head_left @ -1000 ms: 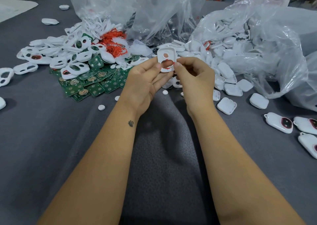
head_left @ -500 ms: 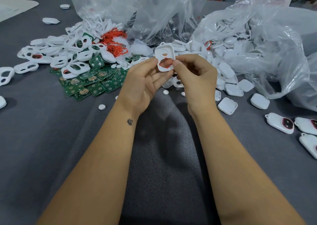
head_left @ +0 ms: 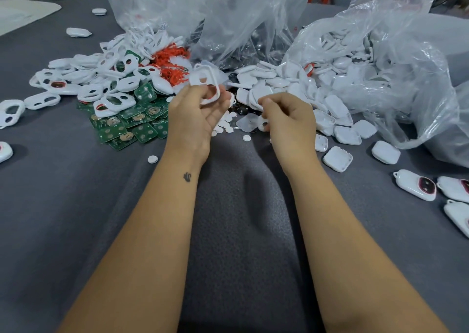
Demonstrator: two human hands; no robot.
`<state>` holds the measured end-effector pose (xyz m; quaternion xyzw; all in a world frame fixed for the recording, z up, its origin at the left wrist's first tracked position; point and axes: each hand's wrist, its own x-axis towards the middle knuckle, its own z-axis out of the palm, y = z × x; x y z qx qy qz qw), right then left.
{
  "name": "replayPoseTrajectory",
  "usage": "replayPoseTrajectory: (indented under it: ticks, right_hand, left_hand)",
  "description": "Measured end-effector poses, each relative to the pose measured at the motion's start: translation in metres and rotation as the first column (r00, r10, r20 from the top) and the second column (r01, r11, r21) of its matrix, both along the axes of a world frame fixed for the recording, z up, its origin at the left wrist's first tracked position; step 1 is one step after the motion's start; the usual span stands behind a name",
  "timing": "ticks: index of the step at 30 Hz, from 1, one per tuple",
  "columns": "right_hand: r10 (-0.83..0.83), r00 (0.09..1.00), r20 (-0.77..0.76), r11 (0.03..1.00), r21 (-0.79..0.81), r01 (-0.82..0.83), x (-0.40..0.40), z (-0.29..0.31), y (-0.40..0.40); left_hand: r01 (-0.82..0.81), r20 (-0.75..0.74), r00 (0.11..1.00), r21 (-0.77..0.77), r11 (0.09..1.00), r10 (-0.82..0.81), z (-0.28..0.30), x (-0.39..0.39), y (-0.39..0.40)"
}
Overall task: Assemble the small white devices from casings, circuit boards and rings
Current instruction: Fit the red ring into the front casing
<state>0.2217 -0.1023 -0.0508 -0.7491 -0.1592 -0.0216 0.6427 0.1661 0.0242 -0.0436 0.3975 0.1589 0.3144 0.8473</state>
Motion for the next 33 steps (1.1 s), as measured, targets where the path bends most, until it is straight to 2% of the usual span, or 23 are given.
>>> replayPoseTrajectory:
  ticks: [3,7,12,17,20,22,24,26,27,29,30,33]
  right_hand:
    - [-0.017,0.998,0.056,0.980,-0.198,0.028,0.002,-0.004,0.000]
    - [0.022,0.995,0.096,0.922,-0.387,0.017,0.002,-0.006,-0.003]
    - [0.231,0.954,0.191,0.731,-0.681,-0.041,-0.006,-0.007,-0.001]
    - [0.284,0.930,0.235,0.710,-0.703,-0.039,-0.004,-0.008,0.000]
    - [0.324,0.894,0.310,0.672,-0.741,0.014,-0.004,-0.011,0.001]
    - [0.308,0.886,0.347,0.679,-0.733,0.051,-0.004,-0.011,0.002]
    - [0.198,0.931,0.306,0.800,-0.600,0.027,-0.006,-0.008,0.004]
    - [0.080,0.991,0.112,0.957,-0.286,-0.045,-0.006,-0.002,0.004]
    - [0.076,0.997,-0.026,0.992,-0.099,-0.079,-0.006,0.001,0.004]
    - [0.176,0.951,-0.254,0.969,0.218,-0.121,-0.006,0.005,0.003]
    - [0.229,0.921,-0.315,0.940,0.318,-0.125,-0.005,0.007,0.002]
    - [0.363,0.849,-0.384,0.844,0.522,-0.125,-0.002,0.009,-0.001]
  left_hand:
    - [-0.051,0.005,0.999,-0.048,0.998,0.052,-0.001,-0.002,0.005]
    - [-0.096,-0.034,0.995,-0.027,0.995,0.095,-0.001,-0.002,0.006]
    - [-0.097,-0.102,0.990,0.043,0.994,0.100,0.000,0.001,0.003]
    - [-0.058,-0.131,0.989,0.090,0.994,0.069,0.000,0.002,0.000]
    - [-0.048,-0.131,0.989,0.172,0.984,0.072,-0.001,0.002,-0.002]
    - [-0.019,-0.129,0.991,0.200,0.980,0.046,-0.001,0.002,-0.003]
    - [0.001,-0.154,0.987,0.224,0.975,0.034,-0.002,0.003,-0.004]
    - [0.034,-0.199,0.980,0.249,0.968,0.017,-0.004,0.004,-0.005]
    - [0.063,-0.214,0.977,0.244,0.968,-0.009,-0.005,0.004,-0.006]
    - [0.139,-0.216,0.972,0.208,0.968,-0.093,-0.006,0.005,-0.009]
    - [0.173,-0.211,0.969,0.197,0.965,-0.130,-0.006,0.005,-0.010]
    - [0.205,-0.202,0.965,0.200,0.958,-0.164,-0.006,0.005,-0.011]
